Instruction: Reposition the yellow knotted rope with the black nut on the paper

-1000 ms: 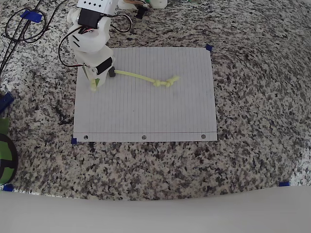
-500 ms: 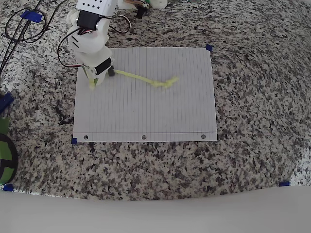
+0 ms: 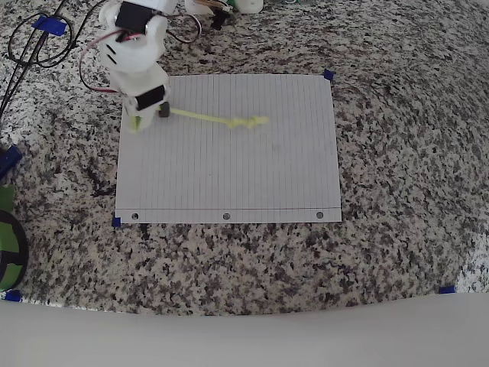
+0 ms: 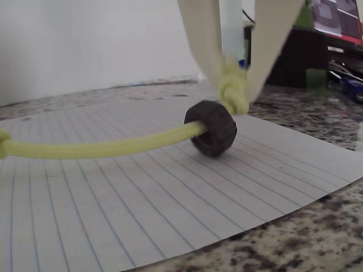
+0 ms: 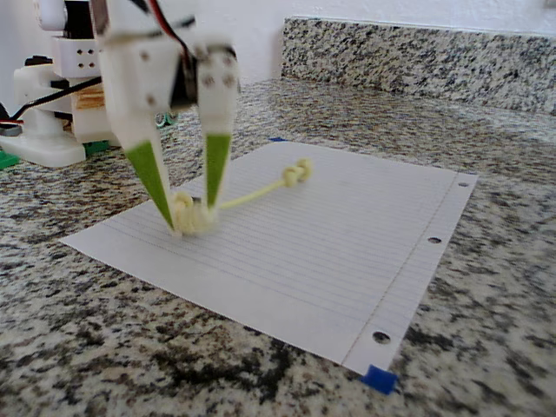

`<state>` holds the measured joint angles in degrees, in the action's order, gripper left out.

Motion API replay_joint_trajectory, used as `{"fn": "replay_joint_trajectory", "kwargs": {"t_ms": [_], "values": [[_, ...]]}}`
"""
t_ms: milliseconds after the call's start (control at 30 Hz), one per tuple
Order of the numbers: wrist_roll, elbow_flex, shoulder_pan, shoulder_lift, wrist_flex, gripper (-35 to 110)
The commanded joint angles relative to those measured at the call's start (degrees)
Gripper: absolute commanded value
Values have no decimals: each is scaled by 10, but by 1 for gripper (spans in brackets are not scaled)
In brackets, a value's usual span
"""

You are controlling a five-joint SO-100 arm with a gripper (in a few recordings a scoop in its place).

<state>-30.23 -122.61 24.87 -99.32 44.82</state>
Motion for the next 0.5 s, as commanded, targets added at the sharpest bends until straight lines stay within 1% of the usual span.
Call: {"fn": "replay_joint_trajectory", "kwargs": {"t_ms": [0,100,267,467], "values": [[-104,17,22,-85,1,0],[-181,16,41,-143,19,0],[-277,14,77,-241,59,0],[-363,14,134,-368,78,0]]}}
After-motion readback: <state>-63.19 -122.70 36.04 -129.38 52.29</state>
